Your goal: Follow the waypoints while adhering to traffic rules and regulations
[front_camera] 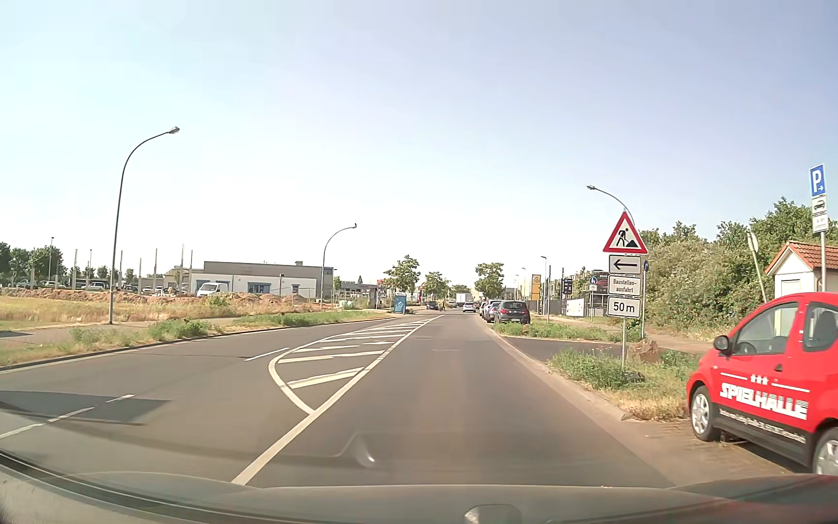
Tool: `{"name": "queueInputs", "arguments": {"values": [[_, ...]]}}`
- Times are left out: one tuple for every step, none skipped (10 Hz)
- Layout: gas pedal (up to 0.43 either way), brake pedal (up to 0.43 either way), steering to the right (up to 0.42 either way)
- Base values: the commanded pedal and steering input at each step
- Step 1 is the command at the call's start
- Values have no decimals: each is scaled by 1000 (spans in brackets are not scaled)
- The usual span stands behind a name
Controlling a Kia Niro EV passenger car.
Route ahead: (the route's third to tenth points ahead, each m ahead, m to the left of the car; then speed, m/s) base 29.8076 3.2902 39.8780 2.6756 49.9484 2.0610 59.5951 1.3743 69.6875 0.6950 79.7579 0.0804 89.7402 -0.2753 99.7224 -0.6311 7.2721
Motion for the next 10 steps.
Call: {"name": "queueInputs", "arguments": {"values": [[98,30,-7],[98,37,-7],[98,30,-7],[98,30,-7],[98,30,-7],[98,30,-7],[98,30,-7],[98,30,-7],[98,30,-7],[98,30,-7]]}}
